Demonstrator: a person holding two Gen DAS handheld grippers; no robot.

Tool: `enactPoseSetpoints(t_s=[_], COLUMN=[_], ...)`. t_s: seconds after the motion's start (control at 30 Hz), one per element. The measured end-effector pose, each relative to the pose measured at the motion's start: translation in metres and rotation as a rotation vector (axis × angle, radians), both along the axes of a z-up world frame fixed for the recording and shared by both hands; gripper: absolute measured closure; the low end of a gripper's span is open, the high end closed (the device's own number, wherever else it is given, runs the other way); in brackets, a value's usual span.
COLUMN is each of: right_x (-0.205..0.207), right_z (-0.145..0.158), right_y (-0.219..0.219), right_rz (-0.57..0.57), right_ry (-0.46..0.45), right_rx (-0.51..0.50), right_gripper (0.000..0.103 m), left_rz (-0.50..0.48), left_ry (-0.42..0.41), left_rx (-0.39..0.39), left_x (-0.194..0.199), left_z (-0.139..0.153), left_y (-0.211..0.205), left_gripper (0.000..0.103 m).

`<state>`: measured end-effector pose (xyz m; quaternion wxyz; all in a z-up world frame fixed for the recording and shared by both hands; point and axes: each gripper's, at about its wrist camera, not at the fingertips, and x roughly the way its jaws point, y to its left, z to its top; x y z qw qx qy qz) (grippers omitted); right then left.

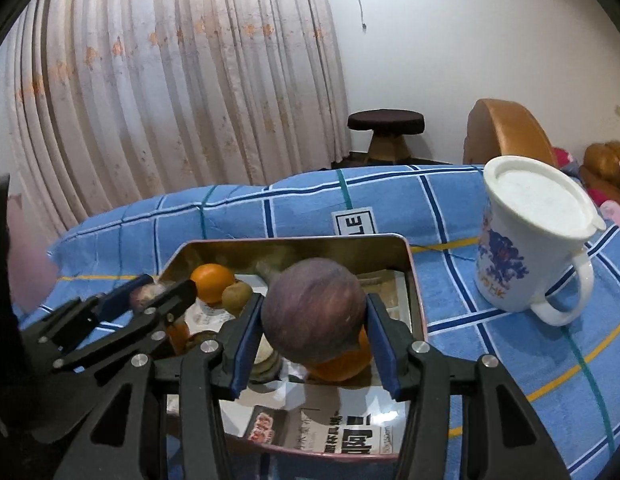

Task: Organize fruits
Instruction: 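Carry the purple fruit and cake roll into the tin box and open both tools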

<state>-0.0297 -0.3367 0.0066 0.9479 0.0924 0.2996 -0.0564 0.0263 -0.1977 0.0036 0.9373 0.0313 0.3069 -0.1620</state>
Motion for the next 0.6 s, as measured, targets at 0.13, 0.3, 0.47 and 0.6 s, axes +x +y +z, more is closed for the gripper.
enactPoseSetpoints(t_s=[0.13, 0.3, 0.47, 0.6], right_x=[-0.011, -0.024, -0.032, -0.044], right_z=[0.01, 0.021, 0.025, 0.029], right_y=[-0.008, -0.013, -0.015, -0.016], right_rz=[-0.002, -0.044, -0.086, -0.097], right_ry=[-0.064, -0.141, -0.185, -0.275], right_rx=[0.041, 0.051, 0.029, 0.036], right_gripper=[0.05, 0.03, 0.03, 0.03], left_rz=[0.06, 0.051, 0.047, 0.081], left_ry=[-0.049, -0.101, -0.155, -0.173], left_rx=[0.002, -0.001, 0.042, 0.019], left_x=[-0.009, -0.023, -0.039, -0.045], left_z=[0.004, 0.01, 0.013, 0.015], left_y=[0.007, 0.01, 0.009, 0.023], left_gripper=[0.016, 0.0, 0.0, 0.0])
